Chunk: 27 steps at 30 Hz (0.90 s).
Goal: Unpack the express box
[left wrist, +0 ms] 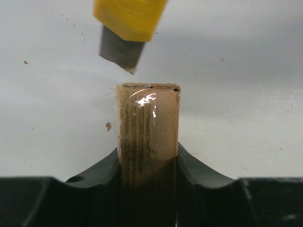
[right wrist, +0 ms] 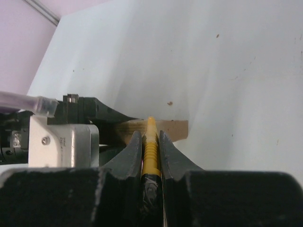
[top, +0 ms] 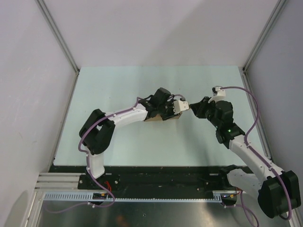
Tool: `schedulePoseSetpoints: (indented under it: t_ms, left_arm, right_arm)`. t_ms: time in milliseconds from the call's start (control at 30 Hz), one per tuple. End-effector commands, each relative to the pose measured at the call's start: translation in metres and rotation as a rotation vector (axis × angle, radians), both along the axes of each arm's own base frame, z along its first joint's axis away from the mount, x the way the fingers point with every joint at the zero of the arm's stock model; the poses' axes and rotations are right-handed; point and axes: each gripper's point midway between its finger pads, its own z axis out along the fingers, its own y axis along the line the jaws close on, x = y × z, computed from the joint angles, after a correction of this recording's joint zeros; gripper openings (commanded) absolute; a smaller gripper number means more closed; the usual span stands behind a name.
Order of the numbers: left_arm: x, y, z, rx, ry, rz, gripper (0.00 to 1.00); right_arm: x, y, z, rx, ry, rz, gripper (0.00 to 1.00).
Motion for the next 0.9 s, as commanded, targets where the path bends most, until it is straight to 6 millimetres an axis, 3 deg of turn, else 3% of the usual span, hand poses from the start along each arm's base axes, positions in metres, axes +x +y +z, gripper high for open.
schedulePoseSetpoints:
  t_ms: [0,867]
  left_arm:
    - [-0.022,0.023,-0.036,0.104,0.087,-0.008,0.28]
    - [-0.027,0.018,-0.038,0.078,0.143,0.007,0.28]
  right_arm:
    - [0.011,0.001,0.024,0.044,-0.086,-0.014,0.0]
    - [0.013,0.011,0.012,0.048,-0.043,0.017,0.0]
